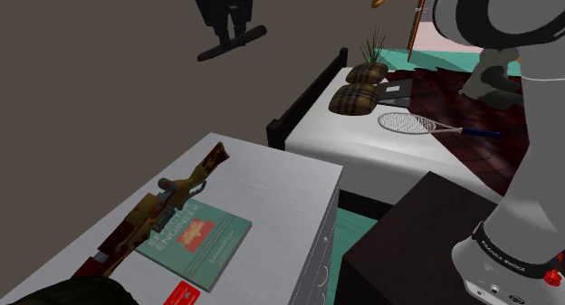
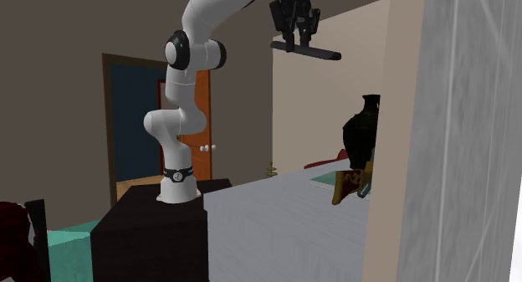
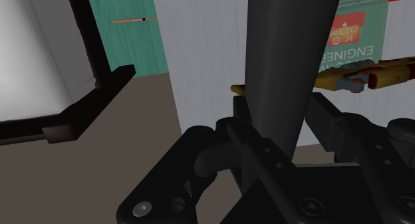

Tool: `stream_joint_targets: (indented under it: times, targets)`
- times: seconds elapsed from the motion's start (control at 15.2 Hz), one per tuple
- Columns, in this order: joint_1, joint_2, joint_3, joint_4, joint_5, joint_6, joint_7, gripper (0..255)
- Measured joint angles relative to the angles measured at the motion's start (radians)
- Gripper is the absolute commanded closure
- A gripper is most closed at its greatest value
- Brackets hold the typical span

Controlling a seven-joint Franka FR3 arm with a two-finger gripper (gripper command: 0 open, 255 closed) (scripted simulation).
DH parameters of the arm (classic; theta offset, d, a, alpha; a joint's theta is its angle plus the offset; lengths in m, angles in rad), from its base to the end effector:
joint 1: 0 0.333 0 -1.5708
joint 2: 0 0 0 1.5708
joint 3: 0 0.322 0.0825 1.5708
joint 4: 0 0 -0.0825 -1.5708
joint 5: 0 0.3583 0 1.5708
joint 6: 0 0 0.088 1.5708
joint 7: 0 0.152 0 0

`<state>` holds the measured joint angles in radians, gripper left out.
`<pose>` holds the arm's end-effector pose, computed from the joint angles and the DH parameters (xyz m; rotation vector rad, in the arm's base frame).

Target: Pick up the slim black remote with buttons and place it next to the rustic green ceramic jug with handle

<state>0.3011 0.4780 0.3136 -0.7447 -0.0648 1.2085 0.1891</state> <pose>0.5395 0.2892 0.6355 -3.0119 -0.5618 0.0411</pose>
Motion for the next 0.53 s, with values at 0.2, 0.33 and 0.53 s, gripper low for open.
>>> stream_joint_targets:
  times: [0.2,0.33,0.53]
  targets:
    - [-0.015,-0.137,0.017,-0.221,0.037,0.089,0.033,255]
    - [0.001,-0.189,0.030,-0.290,0.049,0.111,0.069,255]
    - [0.023,-0.255,0.049,-0.383,0.067,0.143,0.119,255]
